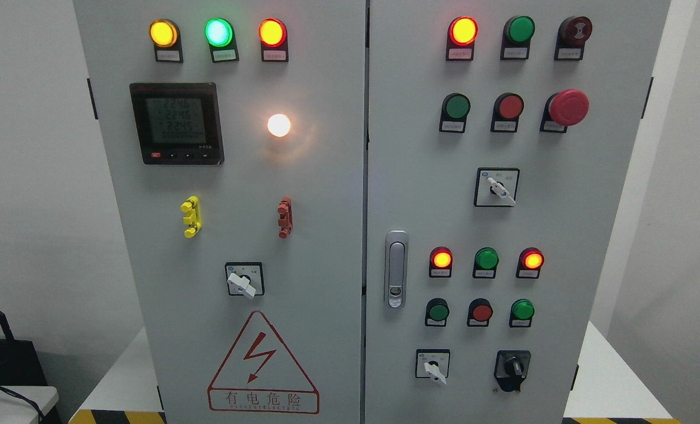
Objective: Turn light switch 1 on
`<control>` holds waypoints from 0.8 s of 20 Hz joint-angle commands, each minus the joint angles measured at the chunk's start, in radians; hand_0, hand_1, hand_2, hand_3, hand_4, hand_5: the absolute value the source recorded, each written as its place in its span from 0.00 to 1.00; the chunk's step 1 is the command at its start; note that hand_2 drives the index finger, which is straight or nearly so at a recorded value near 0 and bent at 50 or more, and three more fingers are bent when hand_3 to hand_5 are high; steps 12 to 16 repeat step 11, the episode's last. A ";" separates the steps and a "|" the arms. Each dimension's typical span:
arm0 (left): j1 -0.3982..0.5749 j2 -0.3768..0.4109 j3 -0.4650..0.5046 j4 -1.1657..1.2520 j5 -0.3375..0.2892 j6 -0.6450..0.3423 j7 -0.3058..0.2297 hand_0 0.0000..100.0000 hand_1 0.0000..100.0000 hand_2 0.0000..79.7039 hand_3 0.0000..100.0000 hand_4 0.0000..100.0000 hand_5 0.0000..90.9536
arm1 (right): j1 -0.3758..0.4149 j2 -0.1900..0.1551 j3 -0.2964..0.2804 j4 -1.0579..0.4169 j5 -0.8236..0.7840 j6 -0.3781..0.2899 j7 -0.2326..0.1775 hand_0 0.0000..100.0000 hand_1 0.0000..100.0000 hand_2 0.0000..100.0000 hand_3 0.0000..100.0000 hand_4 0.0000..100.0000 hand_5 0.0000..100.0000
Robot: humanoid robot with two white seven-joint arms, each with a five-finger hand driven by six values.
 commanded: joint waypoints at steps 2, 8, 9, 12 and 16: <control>-0.012 -0.059 -0.182 0.137 -0.062 0.012 0.007 0.50 0.00 0.00 0.00 0.00 0.00 | 0.000 0.000 0.000 0.000 -0.017 -0.001 0.000 0.12 0.39 0.00 0.00 0.00 0.00; -0.012 -0.060 -0.178 0.138 -0.059 0.013 0.004 0.48 0.00 0.00 0.00 0.00 0.00 | 0.000 0.000 0.000 0.000 -0.017 -0.001 0.000 0.12 0.39 0.00 0.00 0.00 0.00; -0.011 -0.060 -0.178 0.138 -0.059 0.015 0.004 0.48 0.00 0.00 0.00 0.00 0.00 | 0.000 0.000 0.000 0.000 -0.017 -0.001 0.000 0.12 0.39 0.00 0.00 0.00 0.00; -0.011 -0.060 -0.178 0.138 -0.059 0.015 0.004 0.47 0.00 0.00 0.00 0.00 0.00 | 0.000 0.000 0.000 0.000 -0.017 0.001 0.000 0.12 0.39 0.00 0.00 0.00 0.00; -0.011 -0.060 -0.178 0.138 -0.059 0.015 0.004 0.47 0.00 0.00 0.00 0.00 0.00 | 0.000 0.000 0.000 0.000 -0.017 0.001 0.000 0.12 0.39 0.00 0.00 0.00 0.00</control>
